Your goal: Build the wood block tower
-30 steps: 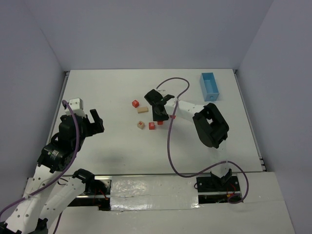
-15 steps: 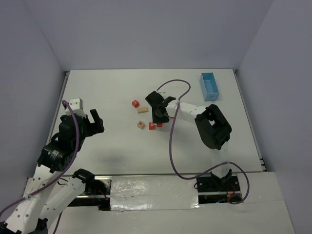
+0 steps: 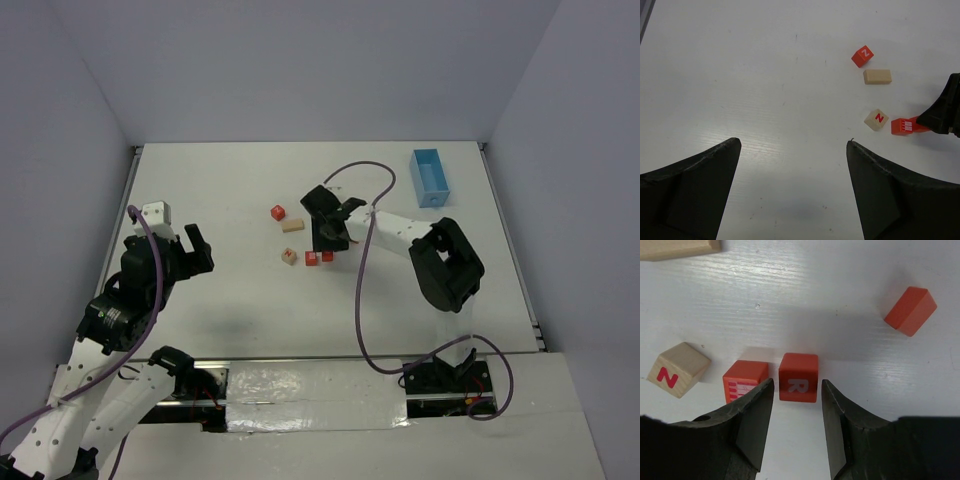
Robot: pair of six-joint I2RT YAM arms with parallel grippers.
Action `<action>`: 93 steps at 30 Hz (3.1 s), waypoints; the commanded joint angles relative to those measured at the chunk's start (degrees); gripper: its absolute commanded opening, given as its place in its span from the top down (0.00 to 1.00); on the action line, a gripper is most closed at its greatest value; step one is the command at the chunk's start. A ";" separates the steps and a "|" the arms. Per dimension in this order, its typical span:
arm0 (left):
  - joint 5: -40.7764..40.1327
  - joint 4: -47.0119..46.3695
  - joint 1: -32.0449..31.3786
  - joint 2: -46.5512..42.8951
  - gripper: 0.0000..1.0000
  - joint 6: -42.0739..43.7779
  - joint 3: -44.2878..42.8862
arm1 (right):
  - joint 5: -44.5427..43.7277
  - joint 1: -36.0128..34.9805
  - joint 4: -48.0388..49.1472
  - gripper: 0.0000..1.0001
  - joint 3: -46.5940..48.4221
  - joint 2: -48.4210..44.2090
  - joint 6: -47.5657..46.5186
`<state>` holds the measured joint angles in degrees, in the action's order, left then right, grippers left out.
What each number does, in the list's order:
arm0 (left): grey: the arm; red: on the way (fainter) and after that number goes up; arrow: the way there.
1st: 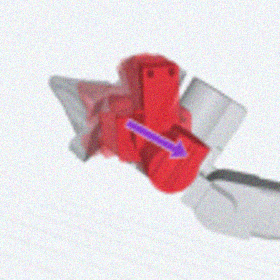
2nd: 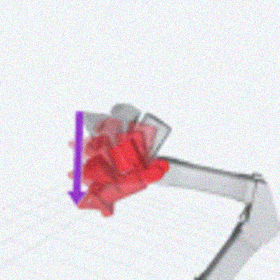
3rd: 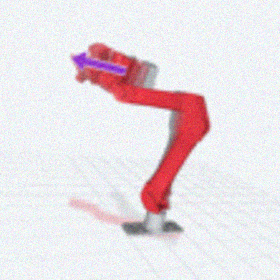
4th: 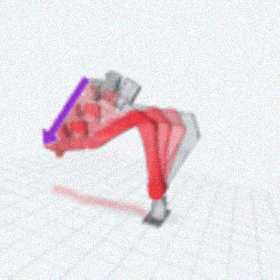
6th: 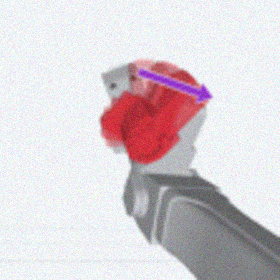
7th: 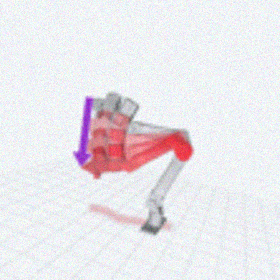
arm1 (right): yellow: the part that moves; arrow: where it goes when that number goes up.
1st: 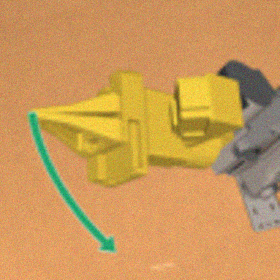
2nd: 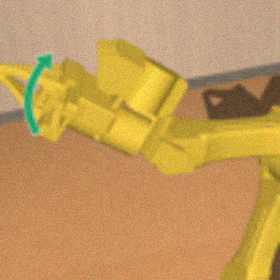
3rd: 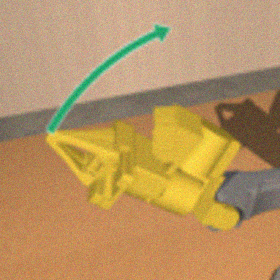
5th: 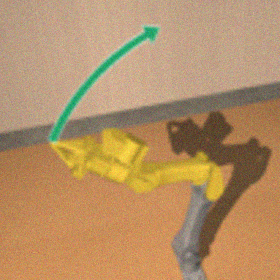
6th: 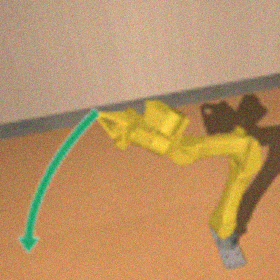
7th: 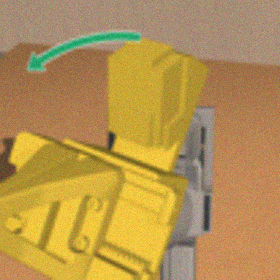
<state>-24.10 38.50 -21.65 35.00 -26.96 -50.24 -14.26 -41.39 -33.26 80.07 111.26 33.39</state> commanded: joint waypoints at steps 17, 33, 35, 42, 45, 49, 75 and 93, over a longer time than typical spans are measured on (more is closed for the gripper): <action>0.10 -2.29 -0.32 -0.29 0.00 0.86 0.05 | -4.20 5.26 -2.09 0.97 1.75 -2.02 -8.59; 0.01 -2.29 -0.41 0.77 0.01 0.86 -0.12 | 2.92 5.26 5.22 0.98 2.45 5.98 -14.40; -0.07 -2.20 -0.32 0.77 0.01 0.86 -0.12 | 3.80 5.26 5.22 0.98 3.33 7.12 -15.19; -0.07 -2.20 -0.41 0.68 0.00 0.86 -0.04 | 4.85 4.04 5.82 0.97 1.85 5.64 -14.40; -0.07 -2.29 -0.41 0.85 0.00 0.94 -0.12 | 5.39 3.68 6.10 0.97 1.66 5.54 -14.67; -0.16 -2.12 -0.41 0.59 0.00 0.77 -0.12 | 5.21 3.68 5.22 0.97 1.14 5.20 -13.35; -0.07 -2.20 -0.41 0.50 0.00 0.77 -0.12 | 7.49 2.45 6.10 0.96 3.42 6.95 -15.72; 0.10 -2.29 -0.41 0.85 0.00 0.94 -0.04 | -2.51 5.17 2.06 0.96 6.76 5.81 -8.87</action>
<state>-24.10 38.52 -21.69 35.79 -26.96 -50.24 -10.79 -37.50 -29.19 83.50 117.32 21.15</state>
